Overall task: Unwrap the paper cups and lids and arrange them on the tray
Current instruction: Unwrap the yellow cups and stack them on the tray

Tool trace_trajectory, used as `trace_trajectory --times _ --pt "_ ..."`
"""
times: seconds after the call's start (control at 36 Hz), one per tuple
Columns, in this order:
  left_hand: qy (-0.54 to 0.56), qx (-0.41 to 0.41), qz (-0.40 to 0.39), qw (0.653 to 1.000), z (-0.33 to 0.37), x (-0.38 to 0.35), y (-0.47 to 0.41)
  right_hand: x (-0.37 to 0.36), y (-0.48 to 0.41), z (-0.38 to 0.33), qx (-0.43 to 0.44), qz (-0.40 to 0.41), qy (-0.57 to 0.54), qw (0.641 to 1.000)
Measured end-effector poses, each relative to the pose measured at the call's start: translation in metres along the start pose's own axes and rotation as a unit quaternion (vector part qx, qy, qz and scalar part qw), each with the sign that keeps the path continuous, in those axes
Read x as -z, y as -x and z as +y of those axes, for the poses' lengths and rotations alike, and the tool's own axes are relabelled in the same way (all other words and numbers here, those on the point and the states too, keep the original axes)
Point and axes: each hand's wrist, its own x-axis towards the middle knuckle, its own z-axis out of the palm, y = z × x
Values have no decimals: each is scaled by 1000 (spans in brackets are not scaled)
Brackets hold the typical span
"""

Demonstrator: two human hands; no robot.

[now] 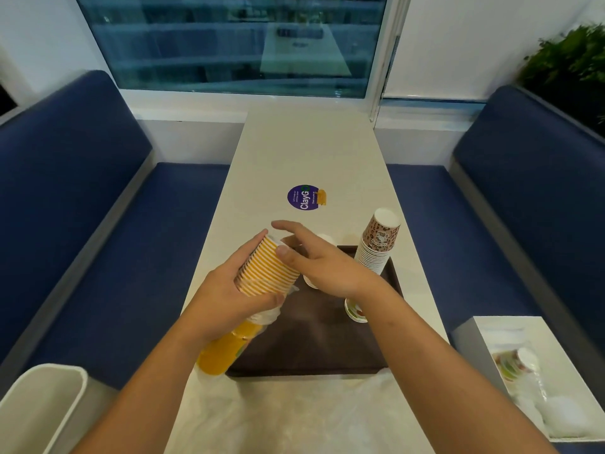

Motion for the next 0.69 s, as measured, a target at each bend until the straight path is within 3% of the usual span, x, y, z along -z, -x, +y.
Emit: trace_trajectory --times 0.47,0.69 --pt "-32 -38 9 999 11 9 10 27 4 -16 3 134 -99 986" --pt "-36 -35 29 998 1 15 13 69 21 -27 50 28 156 986"
